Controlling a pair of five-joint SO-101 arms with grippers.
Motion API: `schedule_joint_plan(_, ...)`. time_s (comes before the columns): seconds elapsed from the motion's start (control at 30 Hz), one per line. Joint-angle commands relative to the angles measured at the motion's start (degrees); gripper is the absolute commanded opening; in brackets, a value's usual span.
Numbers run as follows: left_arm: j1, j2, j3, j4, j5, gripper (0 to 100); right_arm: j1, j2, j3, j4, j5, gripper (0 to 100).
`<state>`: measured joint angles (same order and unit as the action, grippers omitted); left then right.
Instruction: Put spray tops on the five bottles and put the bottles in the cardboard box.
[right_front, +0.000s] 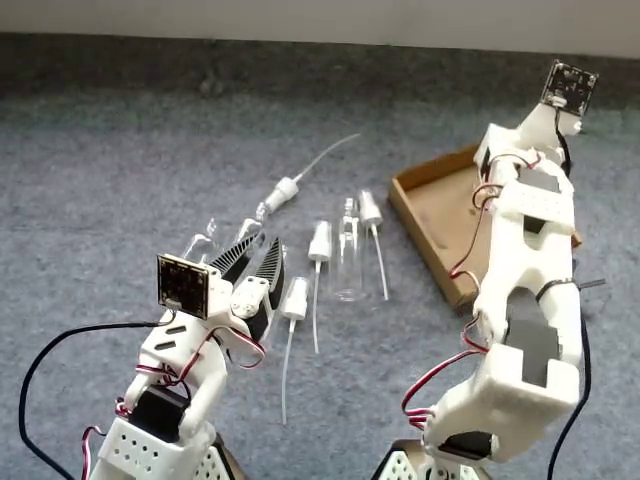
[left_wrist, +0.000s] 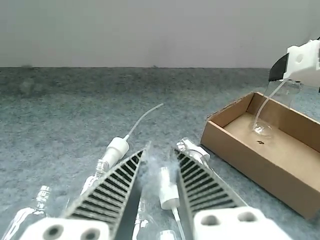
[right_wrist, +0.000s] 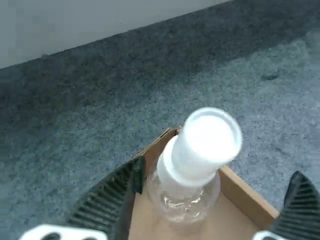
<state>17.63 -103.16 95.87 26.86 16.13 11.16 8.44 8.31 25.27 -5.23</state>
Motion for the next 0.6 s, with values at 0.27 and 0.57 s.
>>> schedule_joint_plan(0.27,-2.68,-1.01,1.19,-0.35,-0.70,5,0.13,-19.91,-1.89,18.24,0.09,37.8)
schedule_joint_plan(0.57,-9.01,-1.10,1.01,-0.35,-0.70,6,-4.00,-38.29,-1.63,30.64,0.00,25.9)
